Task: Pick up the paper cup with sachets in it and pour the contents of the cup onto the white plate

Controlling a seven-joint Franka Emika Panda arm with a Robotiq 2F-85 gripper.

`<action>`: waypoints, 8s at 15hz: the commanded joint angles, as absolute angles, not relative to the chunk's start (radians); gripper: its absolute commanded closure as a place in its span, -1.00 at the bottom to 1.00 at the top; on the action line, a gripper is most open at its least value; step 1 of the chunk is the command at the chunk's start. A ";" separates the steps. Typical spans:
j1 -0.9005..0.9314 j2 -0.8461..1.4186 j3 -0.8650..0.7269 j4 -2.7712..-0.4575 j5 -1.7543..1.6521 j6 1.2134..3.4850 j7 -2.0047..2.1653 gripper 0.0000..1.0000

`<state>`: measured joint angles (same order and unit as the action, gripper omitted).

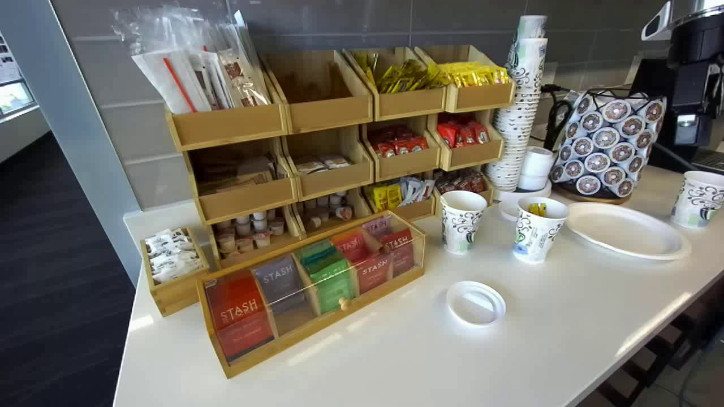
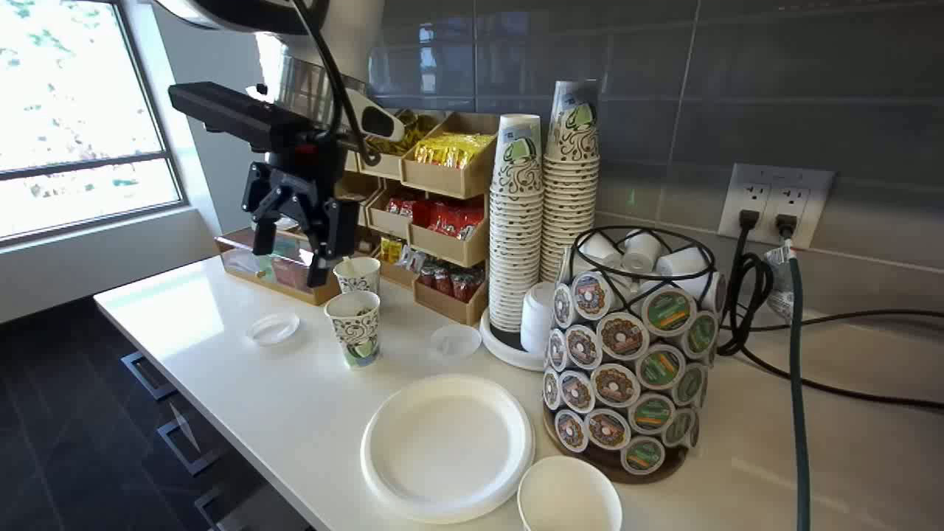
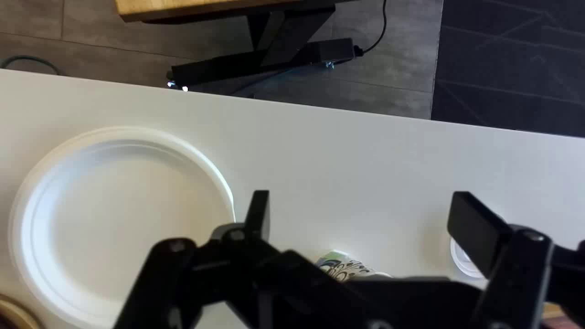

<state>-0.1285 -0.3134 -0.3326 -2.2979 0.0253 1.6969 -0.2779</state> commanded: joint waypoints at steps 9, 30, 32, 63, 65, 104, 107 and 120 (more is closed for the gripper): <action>-0.155 -0.310 -0.309 -2.295 0.032 1.694 -0.285 -1.00; -0.037 -0.288 -0.124 -2.655 0.277 2.648 -0.168 -1.00; -0.017 -0.253 -0.102 -2.692 0.274 2.795 -0.128 -1.00; -0.323 -0.118 0.191 -2.696 -0.374 2.945 0.472 -0.96; -0.331 -0.112 0.208 -2.691 -0.392 2.954 0.487 -0.46; -0.134 -0.490 -0.484 -2.758 0.604 2.603 -0.215 0.98; -0.142 -0.507 -0.604 -2.748 0.699 2.519 -0.317 0.98; -0.152 -0.322 -0.835 -2.651 1.277 2.198 -0.757 0.98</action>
